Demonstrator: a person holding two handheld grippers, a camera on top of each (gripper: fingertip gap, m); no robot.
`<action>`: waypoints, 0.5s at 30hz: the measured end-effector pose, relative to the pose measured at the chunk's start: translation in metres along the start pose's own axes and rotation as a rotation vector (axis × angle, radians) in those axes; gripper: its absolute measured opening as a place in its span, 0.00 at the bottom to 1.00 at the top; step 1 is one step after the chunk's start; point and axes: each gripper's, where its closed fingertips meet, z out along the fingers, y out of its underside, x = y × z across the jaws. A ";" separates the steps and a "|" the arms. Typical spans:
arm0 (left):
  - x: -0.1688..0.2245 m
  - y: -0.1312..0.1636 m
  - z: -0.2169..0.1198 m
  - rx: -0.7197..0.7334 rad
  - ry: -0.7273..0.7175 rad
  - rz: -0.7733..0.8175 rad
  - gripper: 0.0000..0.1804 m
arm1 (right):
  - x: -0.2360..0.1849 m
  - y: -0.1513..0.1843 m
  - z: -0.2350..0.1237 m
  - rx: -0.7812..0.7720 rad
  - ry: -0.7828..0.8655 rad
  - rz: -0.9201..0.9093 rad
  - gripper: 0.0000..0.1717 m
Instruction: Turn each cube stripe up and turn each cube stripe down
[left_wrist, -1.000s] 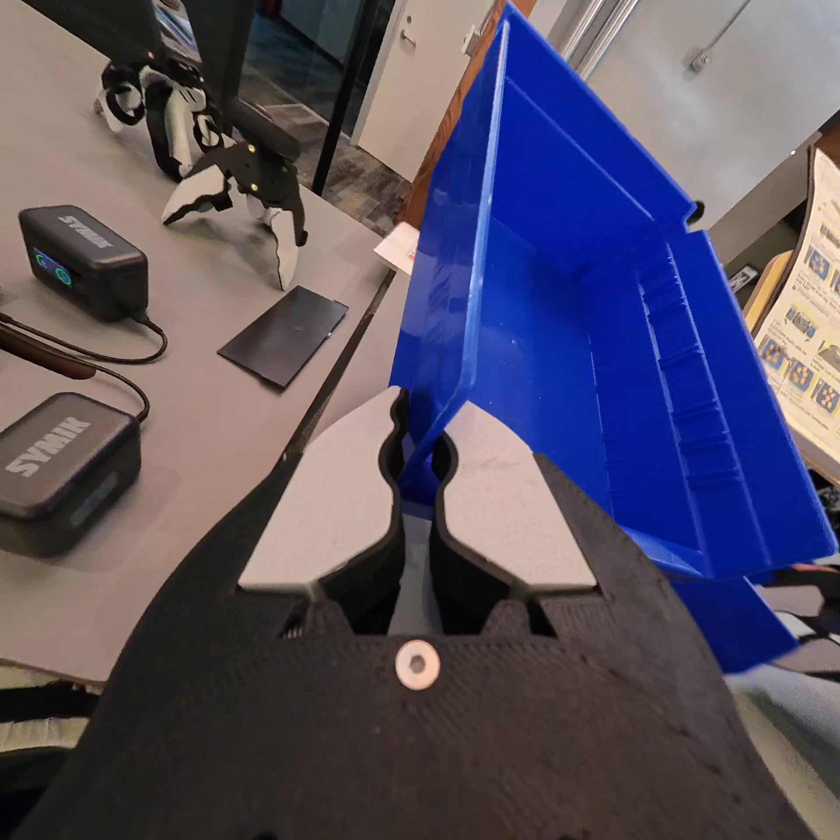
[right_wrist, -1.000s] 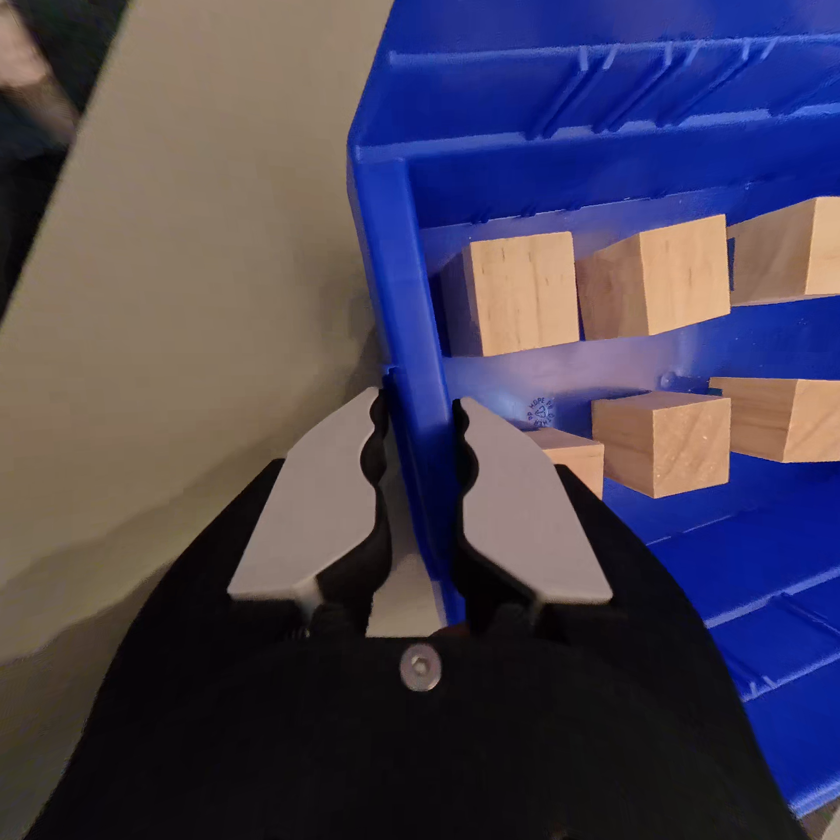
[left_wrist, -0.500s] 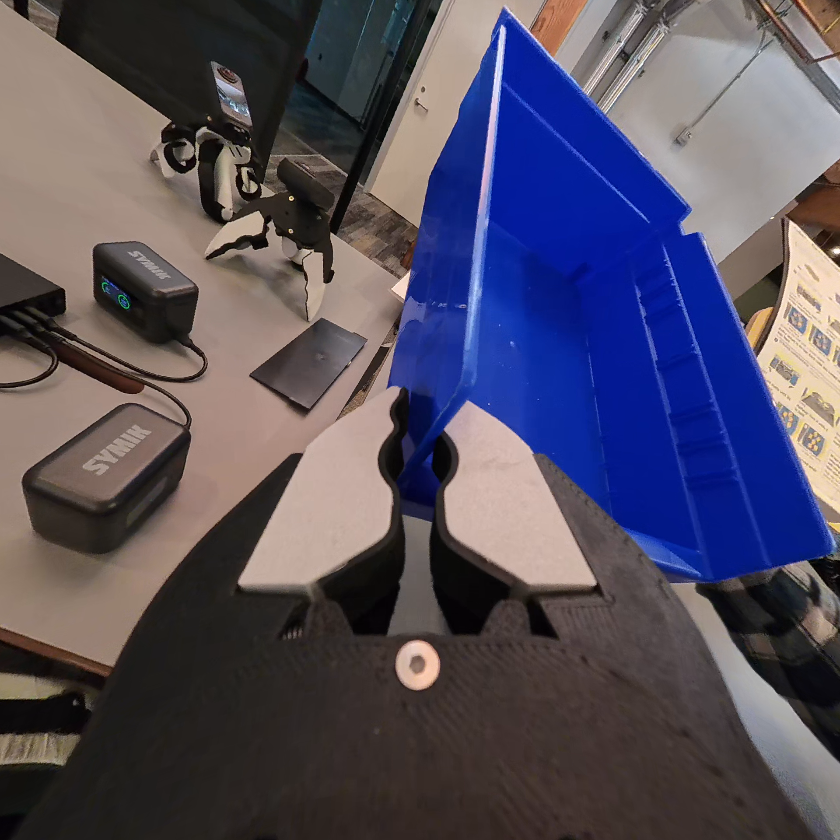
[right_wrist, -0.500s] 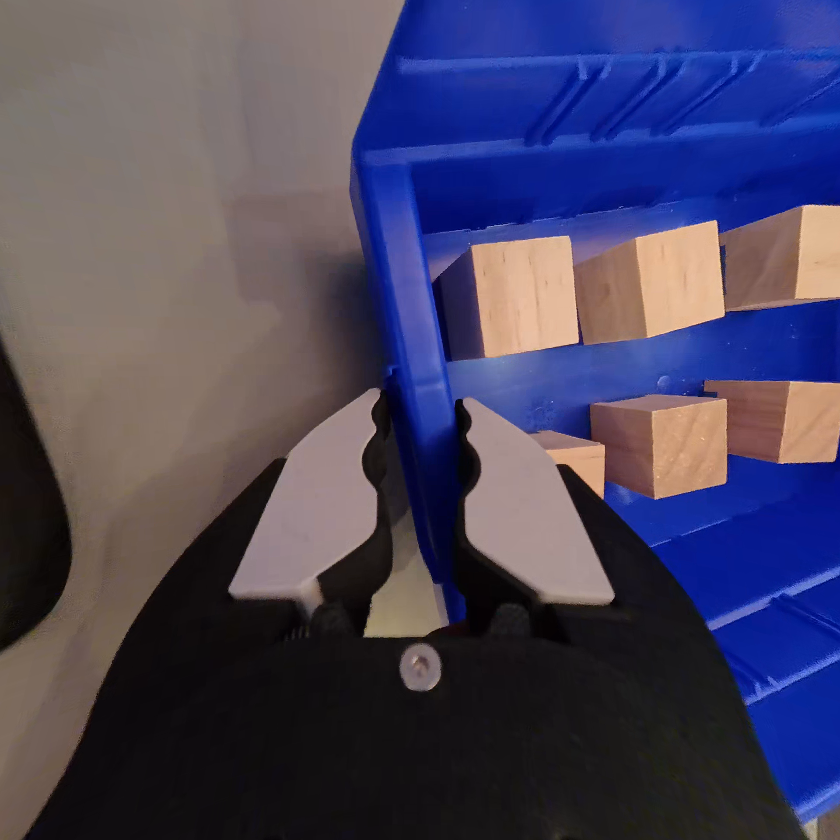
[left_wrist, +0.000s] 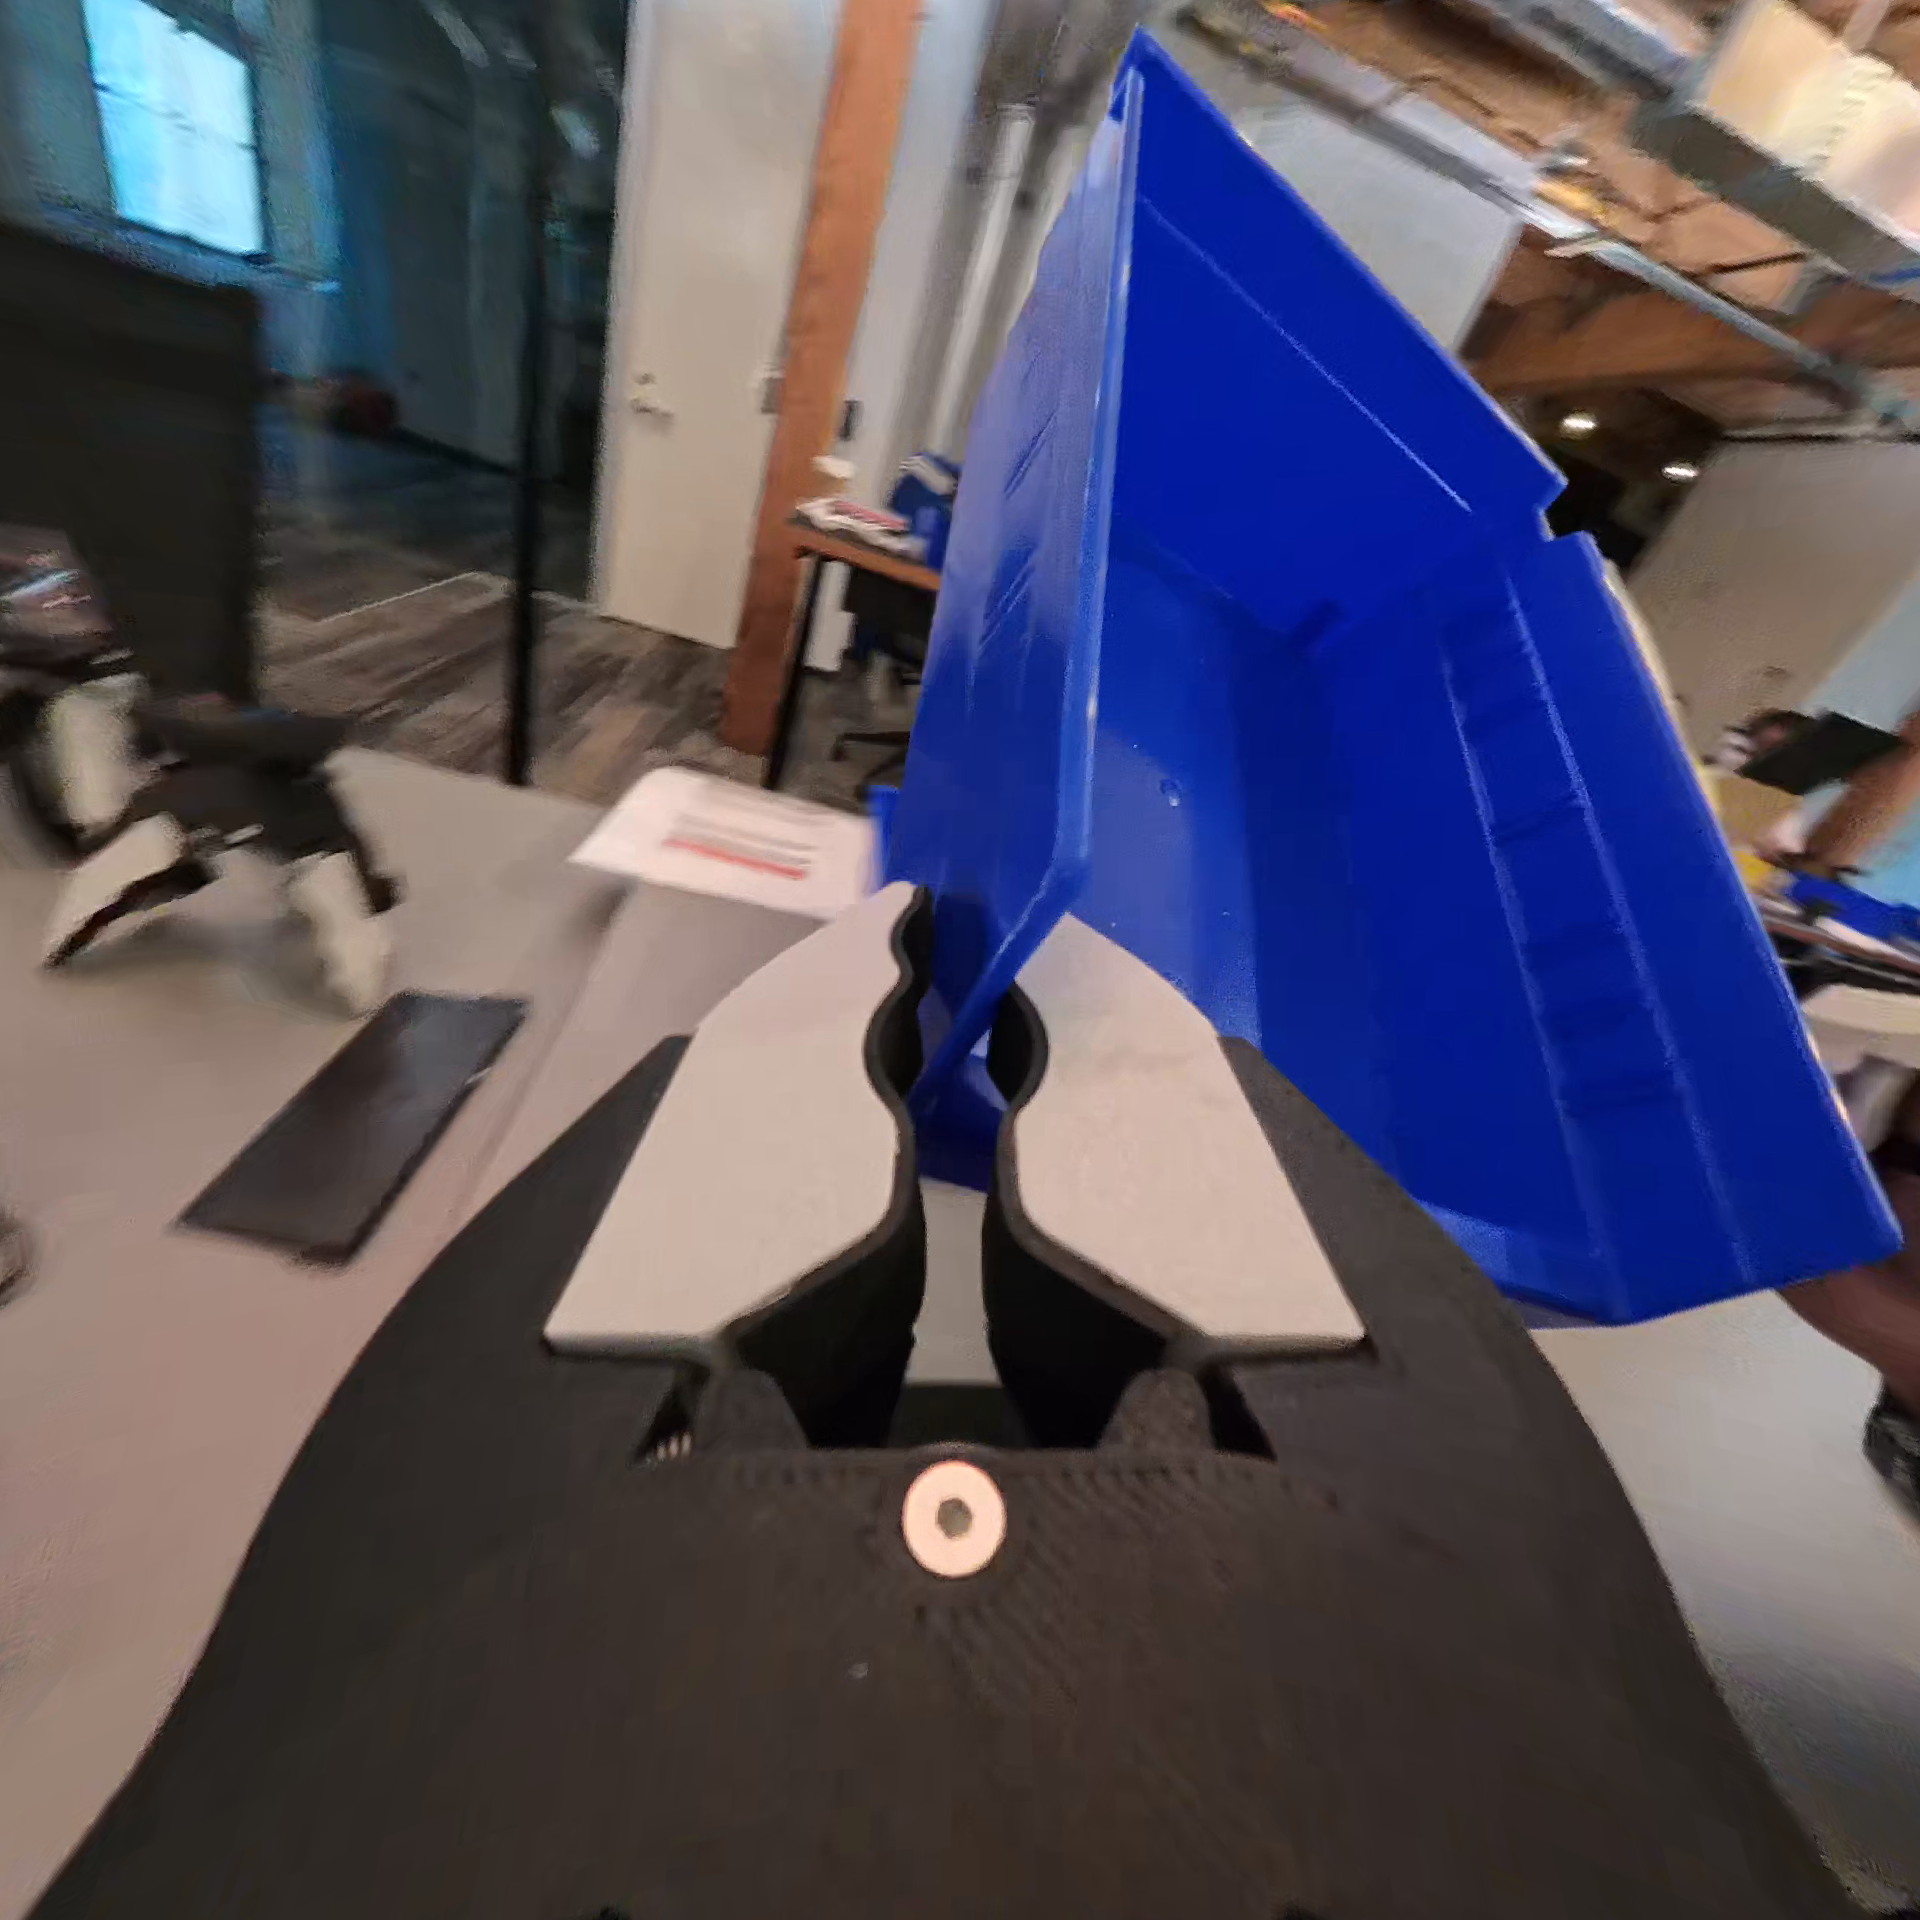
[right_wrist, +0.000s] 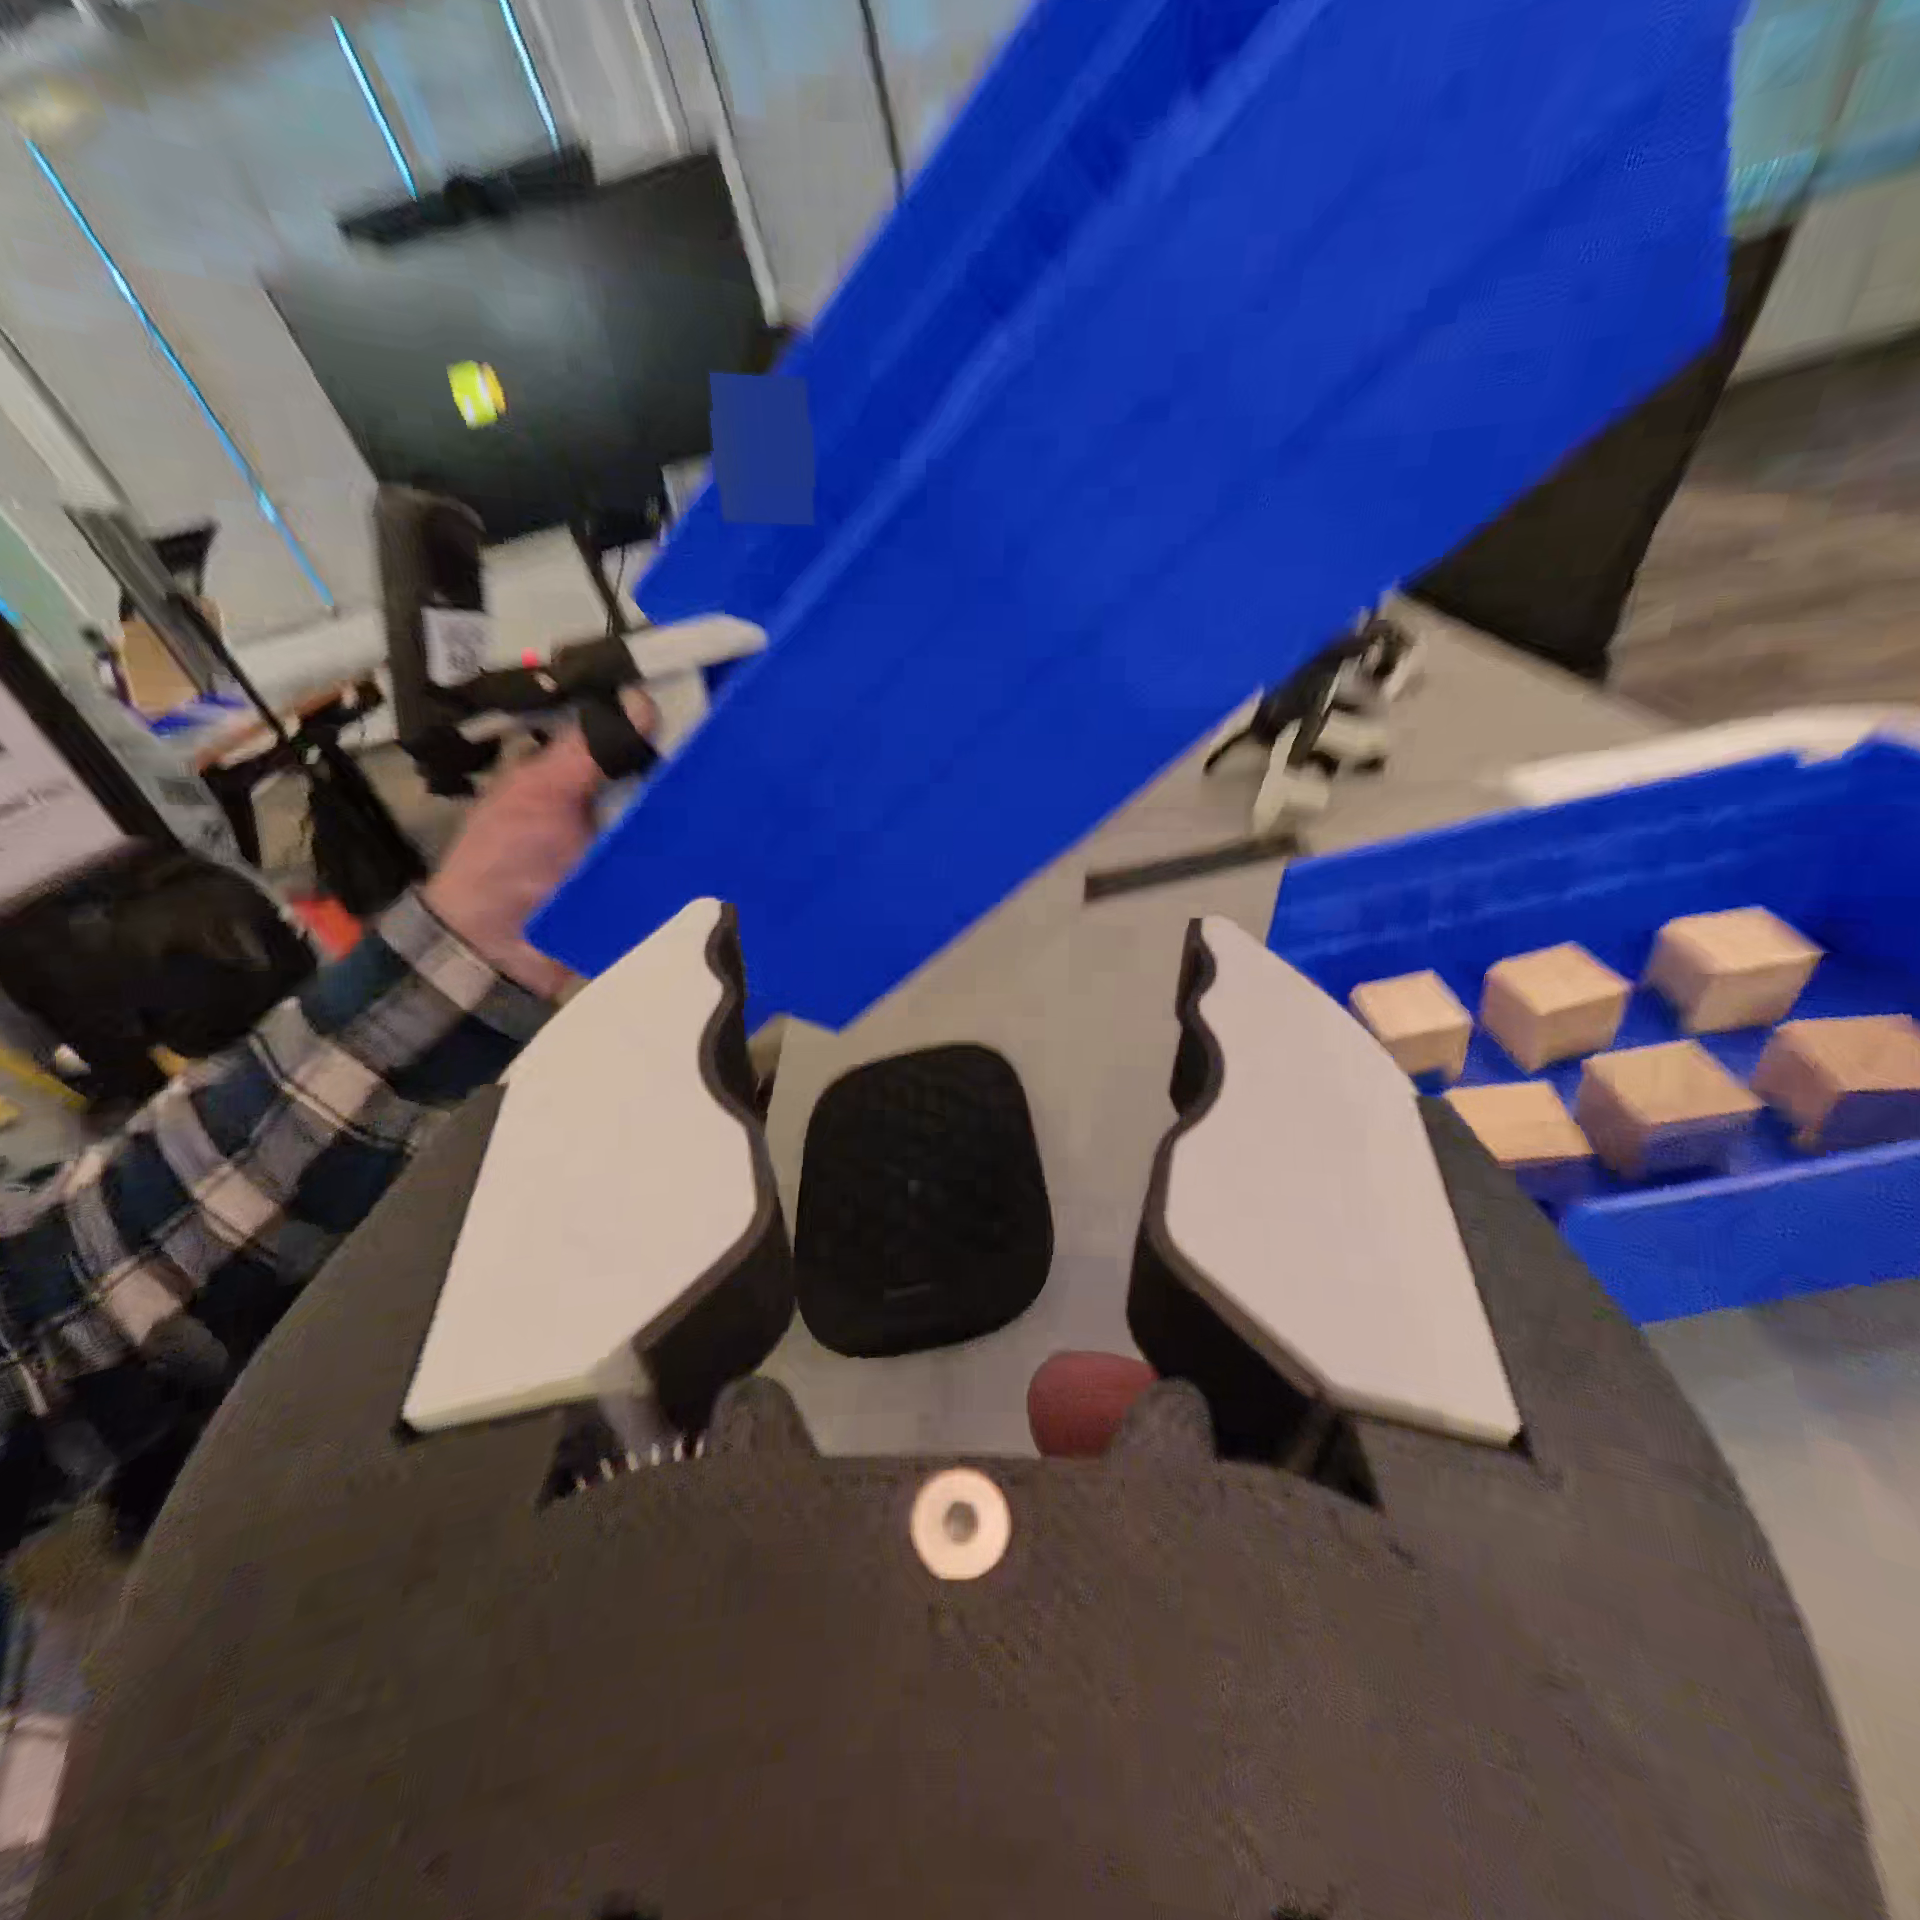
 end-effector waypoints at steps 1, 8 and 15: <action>0.028 -0.003 0.010 0.002 0.051 0.022 0.05 | -0.010 -0.013 -0.028 0.078 0.027 -0.035 0.49; 0.250 0.046 0.103 -0.076 0.399 0.105 0.05 | -0.038 -0.024 -0.237 0.344 0.374 -0.172 0.65; 0.462 0.177 0.176 -0.305 0.729 0.082 0.04 | -0.023 0.021 -0.414 0.383 0.905 -0.118 0.71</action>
